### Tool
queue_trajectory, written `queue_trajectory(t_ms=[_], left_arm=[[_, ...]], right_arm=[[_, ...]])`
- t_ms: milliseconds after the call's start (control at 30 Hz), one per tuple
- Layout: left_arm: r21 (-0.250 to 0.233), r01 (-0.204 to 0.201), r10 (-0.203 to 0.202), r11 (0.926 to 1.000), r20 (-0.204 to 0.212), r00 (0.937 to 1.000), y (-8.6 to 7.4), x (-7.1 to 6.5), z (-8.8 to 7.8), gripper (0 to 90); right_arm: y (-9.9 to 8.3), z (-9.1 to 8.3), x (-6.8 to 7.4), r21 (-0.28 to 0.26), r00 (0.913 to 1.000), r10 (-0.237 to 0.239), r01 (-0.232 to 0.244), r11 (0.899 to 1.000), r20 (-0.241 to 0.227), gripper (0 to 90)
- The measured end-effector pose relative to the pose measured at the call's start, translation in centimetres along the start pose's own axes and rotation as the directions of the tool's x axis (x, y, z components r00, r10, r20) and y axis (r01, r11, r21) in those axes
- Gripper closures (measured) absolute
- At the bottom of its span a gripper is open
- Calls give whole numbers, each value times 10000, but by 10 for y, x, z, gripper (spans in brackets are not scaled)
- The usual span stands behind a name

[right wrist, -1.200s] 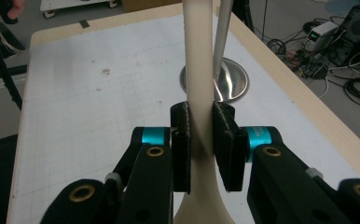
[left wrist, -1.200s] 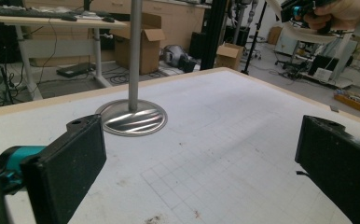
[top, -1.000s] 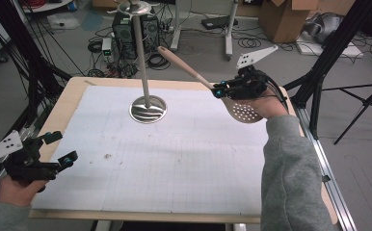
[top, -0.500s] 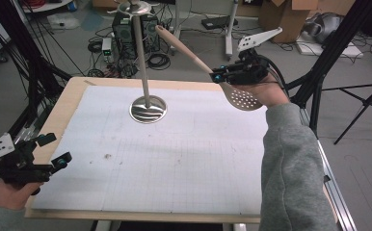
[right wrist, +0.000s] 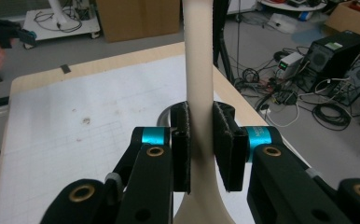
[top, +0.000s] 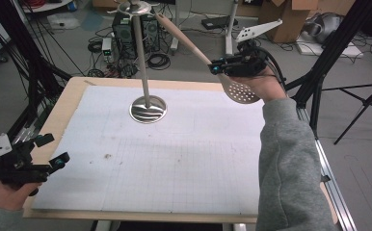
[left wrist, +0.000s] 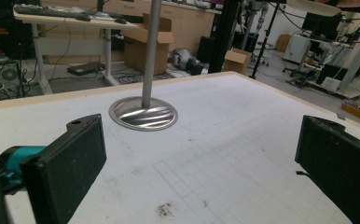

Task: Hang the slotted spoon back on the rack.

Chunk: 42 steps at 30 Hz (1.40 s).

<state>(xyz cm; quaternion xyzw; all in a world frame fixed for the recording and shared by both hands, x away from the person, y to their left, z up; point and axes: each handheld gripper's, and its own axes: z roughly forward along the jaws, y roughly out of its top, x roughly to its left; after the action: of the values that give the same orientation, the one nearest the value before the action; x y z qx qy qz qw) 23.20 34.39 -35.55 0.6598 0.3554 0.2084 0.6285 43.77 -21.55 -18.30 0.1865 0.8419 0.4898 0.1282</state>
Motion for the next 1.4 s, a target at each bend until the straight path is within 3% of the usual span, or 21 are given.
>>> queue_trajectory(t_ms=[33, 300, 767, 967, 1400], left_arm=[[-13, -6, 6, 10000, -12, 10000, 0, 1, -1, 22], [30, 19, -19, 10000, -5, 10000, -1, 1, 0, 22], [-26, 50, -50, 10000, -77, 10000, -1, 2, -4, 22], [-21, 33, -33, 10000, -97, 9999, -1, 3, -6, 22], [-8, 45, -45, 10000, -126, 9999, -1, 3, -7, 22]], right_arm=[[0, 0, -1, -24, 9998, 175, -175, 9998, 45, 780], [3, 3, -2, 16, 9995, 275, -275, 9996, 169, 780], [9, 13, -3, 145, 9995, 69, -74, 9999, 324, 779], [9, 16, -2, 228, 9991, 311, -317, 9992, 288, 779], [8, 29, -2, 170, 9990, 249, -256, 9995, 372, 779]])
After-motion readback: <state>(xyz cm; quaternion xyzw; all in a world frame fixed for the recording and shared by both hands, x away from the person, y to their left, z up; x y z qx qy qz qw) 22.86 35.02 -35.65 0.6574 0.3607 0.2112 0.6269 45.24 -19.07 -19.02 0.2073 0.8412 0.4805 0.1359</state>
